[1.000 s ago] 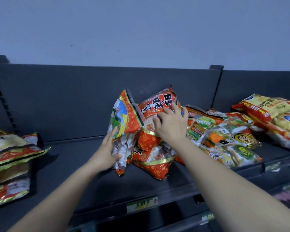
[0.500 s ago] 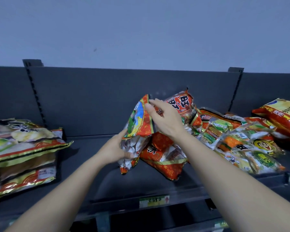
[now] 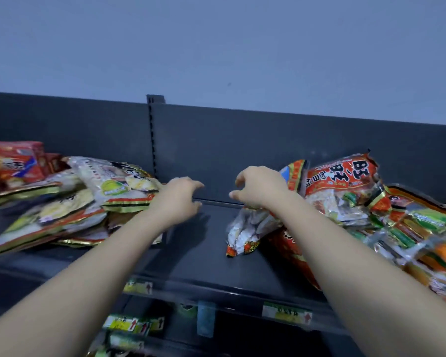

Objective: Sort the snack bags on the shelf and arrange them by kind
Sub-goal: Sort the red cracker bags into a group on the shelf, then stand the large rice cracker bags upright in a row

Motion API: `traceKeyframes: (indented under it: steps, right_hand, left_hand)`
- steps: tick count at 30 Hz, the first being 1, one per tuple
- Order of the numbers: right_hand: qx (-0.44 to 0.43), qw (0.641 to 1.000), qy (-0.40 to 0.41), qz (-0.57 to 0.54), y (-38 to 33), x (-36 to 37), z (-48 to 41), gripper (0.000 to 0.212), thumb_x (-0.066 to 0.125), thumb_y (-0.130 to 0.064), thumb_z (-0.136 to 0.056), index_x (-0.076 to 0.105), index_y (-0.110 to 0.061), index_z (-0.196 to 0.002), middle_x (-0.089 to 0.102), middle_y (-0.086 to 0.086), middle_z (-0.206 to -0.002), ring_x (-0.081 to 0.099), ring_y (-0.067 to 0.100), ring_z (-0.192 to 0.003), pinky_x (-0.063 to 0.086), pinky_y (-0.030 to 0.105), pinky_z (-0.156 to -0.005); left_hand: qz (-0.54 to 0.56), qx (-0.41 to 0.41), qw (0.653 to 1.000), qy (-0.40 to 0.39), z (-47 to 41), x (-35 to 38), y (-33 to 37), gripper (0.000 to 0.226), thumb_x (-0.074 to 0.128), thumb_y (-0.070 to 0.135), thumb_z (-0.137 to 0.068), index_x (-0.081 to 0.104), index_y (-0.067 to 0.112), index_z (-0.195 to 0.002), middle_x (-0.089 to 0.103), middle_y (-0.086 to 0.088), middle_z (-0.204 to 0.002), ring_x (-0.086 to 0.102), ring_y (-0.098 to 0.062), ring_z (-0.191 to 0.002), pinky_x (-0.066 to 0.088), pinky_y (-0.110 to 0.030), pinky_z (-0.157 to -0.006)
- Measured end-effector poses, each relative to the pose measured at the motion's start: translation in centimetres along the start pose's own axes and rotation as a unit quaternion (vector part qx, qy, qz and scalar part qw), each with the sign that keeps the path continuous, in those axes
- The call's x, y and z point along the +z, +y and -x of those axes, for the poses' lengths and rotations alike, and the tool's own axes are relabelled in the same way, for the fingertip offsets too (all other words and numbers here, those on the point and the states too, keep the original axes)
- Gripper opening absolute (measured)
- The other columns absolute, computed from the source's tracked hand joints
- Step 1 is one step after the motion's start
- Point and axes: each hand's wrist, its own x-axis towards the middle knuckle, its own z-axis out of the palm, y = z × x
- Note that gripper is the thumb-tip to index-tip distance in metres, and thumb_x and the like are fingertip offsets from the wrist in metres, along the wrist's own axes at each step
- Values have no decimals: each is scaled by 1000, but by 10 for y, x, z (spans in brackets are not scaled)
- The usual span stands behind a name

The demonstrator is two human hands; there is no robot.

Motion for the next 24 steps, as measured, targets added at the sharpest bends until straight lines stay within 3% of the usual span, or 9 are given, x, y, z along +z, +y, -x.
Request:
traceKeyframes:
  steps: [6, 10, 14, 17, 20, 22, 24]
  right_hand:
    - [-41, 988, -87, -120, -58, 26, -17, 48, 64, -52, -86, 62, -24, -124, 63, -5, -125, 57, 18, -117, 49, 36, -95]
    - [-58, 976, -111, -179, -98, 43, -32, 49, 60, -52, -89, 61, -18, -124, 63, 0, -126, 56, 21, -118, 47, 39, -99]
    - [-43, 960, -128, -245, -137, 55, -49, 54, 48, -55, -94, 53, -19, -135, 54, 1, -138, 50, 23, -126, 42, 31, -98]
    - [-1, 945, -153, -288, -158, 64, -67, 60, 41, -56, -97, 42, -17, -142, 48, 3, -144, 46, 24, -128, 39, 33, -100]
    - [87, 906, -191, -367, -173, 73, -81, 83, 57, -62, -87, 29, -15, -150, 34, 3, -155, 38, 24, -137, 34, 35, -108]
    - [148, 872, -221, -410, -179, 78, -87, 103, 70, -61, -76, 22, -11, -152, 29, 5, -157, 35, 25, -139, 35, 33, -103]
    - [179, 858, -232, -422, -180, 82, -91, 110, 76, -60, -69, 24, -7, -150, 33, 7, -153, 41, 25, -135, 38, 31, -93]
  left_hand:
    - [-76, -93, 991, 63, 26, -42, -72, 37, 56, 19, -88, 63, 20, -124, 62, -8, -126, 53, -30, -120, 45, -39, -97]
    - [-80, -160, 982, 67, 38, -56, -125, 41, 56, 34, -92, 58, 20, -130, 57, -7, -134, 50, -29, -123, 45, -40, -97]
    - [-66, -209, 974, 51, 44, -62, -171, 52, 47, 51, -94, 57, 15, -129, 55, -11, -133, 49, -31, -123, 43, -41, -98]
    - [-77, -221, 972, 31, 42, -67, -199, 55, 37, 59, -95, 64, 18, -119, 60, -6, -127, 52, -29, -120, 43, -41, -93]
    - [-79, -213, 974, -6, 38, -68, -213, 63, 23, 66, -93, 71, 26, -102, 66, 0, -114, 50, -25, -119, 36, -44, -95]
    - [-72, -214, 974, -22, 32, -67, -217, 74, 15, 70, -91, 73, 25, -86, 66, -1, -108, 47, -25, -121, 31, -47, -98]
    - [-55, -230, 971, -25, 25, -66, -218, 80, 9, 74, -88, 68, 21, -74, 66, -5, -106, 44, -28, -122, 28, -48, -101]
